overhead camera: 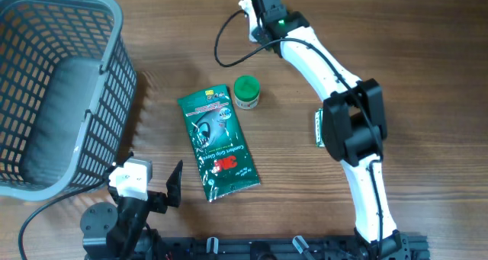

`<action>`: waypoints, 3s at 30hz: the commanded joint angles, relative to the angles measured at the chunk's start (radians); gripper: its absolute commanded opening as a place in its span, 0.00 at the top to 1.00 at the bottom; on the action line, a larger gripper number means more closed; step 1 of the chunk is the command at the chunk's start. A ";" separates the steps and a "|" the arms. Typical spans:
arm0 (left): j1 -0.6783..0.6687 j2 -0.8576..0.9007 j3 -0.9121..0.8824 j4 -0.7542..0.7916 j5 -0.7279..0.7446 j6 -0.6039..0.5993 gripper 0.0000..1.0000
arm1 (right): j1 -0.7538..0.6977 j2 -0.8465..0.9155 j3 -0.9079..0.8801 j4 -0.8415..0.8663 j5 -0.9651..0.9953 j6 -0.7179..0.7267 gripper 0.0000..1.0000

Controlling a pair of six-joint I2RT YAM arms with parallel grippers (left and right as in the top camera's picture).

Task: Scan the item barcode
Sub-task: 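Hold the wipes pack in front of the white scanner, then carry the wipes pack right and set it at the table edge, then reach the right gripper to the green-capped jar and grasp it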

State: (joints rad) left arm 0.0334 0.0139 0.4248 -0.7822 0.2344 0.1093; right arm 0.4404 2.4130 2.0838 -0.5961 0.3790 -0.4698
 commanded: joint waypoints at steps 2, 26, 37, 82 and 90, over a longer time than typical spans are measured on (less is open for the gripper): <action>-0.005 -0.006 -0.007 0.002 0.012 -0.013 0.00 | -0.008 0.035 0.029 0.011 0.075 -0.073 0.95; -0.005 -0.006 -0.007 0.002 0.012 -0.013 0.00 | -0.120 -0.236 0.142 -0.412 0.078 0.327 0.96; -0.005 -0.006 -0.007 0.002 0.012 -0.013 0.00 | -0.803 -0.147 0.076 -0.424 -0.076 0.527 0.96; -0.005 -0.006 -0.007 0.002 0.012 -0.013 0.00 | -0.280 -0.848 -0.180 -0.990 -0.429 0.845 0.00; -0.005 -0.006 -0.007 0.002 0.012 -0.013 0.00 | 0.029 -0.964 -0.447 -0.969 -0.151 1.126 0.00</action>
State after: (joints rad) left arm 0.0334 0.0139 0.4248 -0.7822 0.2344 0.1093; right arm 0.3878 1.5528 1.6516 -1.5494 0.0864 0.5152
